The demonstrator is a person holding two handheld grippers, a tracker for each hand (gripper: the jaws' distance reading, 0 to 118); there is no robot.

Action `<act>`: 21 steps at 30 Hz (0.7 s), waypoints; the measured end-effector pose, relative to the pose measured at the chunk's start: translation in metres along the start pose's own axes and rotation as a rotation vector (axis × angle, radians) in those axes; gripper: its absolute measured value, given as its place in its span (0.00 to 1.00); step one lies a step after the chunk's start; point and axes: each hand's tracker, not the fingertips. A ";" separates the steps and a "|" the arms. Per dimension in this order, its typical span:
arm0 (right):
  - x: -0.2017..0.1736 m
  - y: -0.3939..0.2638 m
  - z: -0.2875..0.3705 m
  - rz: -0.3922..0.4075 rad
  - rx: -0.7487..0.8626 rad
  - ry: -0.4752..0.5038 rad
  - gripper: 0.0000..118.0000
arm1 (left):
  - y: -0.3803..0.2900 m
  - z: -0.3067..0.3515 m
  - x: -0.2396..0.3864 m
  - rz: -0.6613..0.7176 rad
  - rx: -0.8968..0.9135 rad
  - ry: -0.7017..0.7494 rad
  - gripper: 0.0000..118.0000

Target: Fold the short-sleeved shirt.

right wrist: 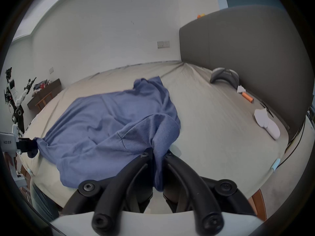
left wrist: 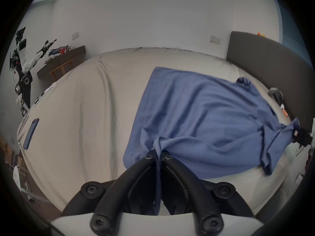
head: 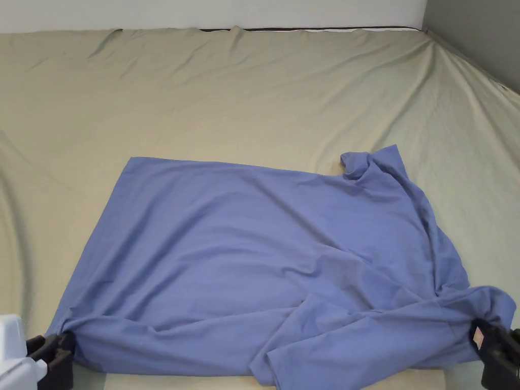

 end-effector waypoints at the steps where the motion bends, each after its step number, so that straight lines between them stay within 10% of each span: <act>1: -0.001 0.007 0.001 -0.004 0.003 0.014 0.06 | 0.008 0.002 0.000 0.017 0.036 -0.015 0.00; 15: 0.000 0.101 -0.143 0.032 -0.226 0.003 0.10 | 0.116 -0.139 0.023 -0.020 -0.068 0.046 0.04; 19: 0.000 0.086 -0.166 0.083 -0.211 -0.062 0.92 | 0.097 -0.172 0.021 -0.069 -0.131 0.077 0.76; 21: 0.003 0.087 -0.161 0.056 -0.167 -0.050 0.94 | 0.095 -0.167 0.017 -0.065 -0.104 0.112 0.88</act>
